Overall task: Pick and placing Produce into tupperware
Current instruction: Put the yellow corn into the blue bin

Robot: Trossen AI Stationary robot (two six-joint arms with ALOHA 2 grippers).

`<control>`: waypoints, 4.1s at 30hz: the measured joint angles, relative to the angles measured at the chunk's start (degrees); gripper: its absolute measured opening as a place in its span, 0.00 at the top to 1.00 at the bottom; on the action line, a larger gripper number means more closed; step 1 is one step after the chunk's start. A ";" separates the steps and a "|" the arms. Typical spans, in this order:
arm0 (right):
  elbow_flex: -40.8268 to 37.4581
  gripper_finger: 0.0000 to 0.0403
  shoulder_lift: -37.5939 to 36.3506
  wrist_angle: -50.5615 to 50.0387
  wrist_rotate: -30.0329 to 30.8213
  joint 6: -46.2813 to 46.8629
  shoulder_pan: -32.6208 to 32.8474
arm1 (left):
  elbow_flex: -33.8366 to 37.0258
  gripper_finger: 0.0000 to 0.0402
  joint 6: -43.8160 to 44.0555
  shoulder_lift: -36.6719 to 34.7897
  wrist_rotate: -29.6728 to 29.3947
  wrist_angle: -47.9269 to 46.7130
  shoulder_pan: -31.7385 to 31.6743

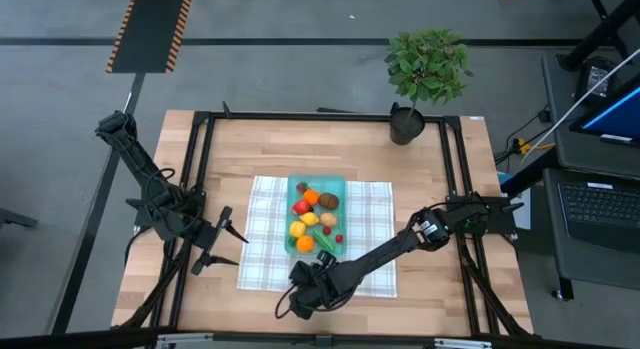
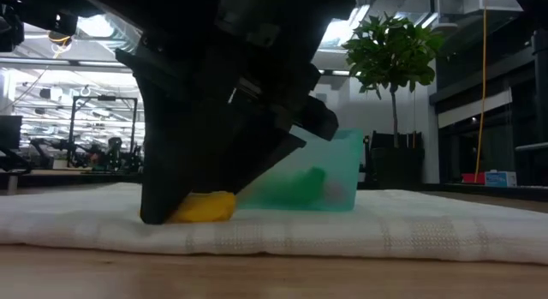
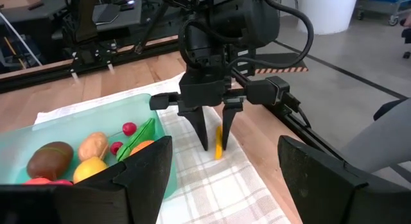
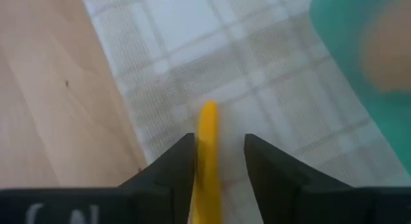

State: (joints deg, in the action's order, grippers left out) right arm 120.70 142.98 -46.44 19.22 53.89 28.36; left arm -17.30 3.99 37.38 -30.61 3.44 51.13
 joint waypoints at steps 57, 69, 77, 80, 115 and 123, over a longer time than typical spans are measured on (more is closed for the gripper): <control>14.01 0.98 -4.42 -16.34 10.97 -16.61 -1.44 | 0.00 0.32 1.90 0.01 0.03 -0.02 0.02; 13.99 0.98 -4.44 -10.12 24.22 -9.07 4.94 | 0.00 0.32 1.60 0.03 0.04 0.00 0.02; 9.19 0.98 -1.84 13.99 25.77 -16.56 7.17 | 0.00 0.32 1.49 0.03 0.05 0.00 0.02; 2.24 0.98 -1.84 29.01 25.36 -19.95 7.19 | 0.00 0.32 1.53 0.03 0.12 0.00 0.02; -70.45 0.98 -36.82 99.38 25.38 -49.88 4.08 | -0.02 0.32 1.88 0.03 -0.20 0.09 0.01; -74.01 0.98 -39.04 98.74 35.69 -49.91 3.61 | -0.02 0.32 1.90 0.03 -0.28 0.09 0.00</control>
State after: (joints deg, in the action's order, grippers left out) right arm 46.70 103.94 52.30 54.91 3.98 31.97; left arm -17.32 5.89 37.41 -30.89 3.53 51.13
